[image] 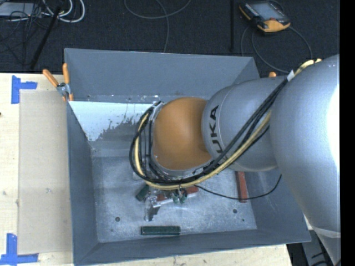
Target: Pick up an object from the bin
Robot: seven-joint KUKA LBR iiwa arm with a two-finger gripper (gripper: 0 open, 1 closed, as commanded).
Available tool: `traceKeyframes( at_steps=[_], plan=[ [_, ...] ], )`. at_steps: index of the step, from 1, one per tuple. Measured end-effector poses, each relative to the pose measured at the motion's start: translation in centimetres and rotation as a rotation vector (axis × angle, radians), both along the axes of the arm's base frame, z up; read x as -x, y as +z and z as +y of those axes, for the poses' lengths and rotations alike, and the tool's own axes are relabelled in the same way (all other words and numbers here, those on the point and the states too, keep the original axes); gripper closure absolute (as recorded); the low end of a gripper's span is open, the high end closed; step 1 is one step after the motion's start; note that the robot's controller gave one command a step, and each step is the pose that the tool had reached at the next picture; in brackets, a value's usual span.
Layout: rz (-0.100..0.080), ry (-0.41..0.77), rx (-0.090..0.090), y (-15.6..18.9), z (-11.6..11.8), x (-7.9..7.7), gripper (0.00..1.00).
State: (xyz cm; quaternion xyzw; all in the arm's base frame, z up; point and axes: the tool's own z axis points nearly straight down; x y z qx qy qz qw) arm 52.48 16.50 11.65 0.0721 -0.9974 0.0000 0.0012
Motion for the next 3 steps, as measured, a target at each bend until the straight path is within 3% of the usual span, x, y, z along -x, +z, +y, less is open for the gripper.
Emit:
traceKeyframes(
  at_steps=[1,2,3],
  plan=[
    [-0.012,-0.125,-0.003,-3.8,-5.1,-6.9,1.0],
    [-0.012,-0.126,-0.004,-3.8,-5.1,-6.9,1.0],
    [-0.003,-0.118,-0.001,8.6,-2.8,-4.4,1.0]
  ],
)
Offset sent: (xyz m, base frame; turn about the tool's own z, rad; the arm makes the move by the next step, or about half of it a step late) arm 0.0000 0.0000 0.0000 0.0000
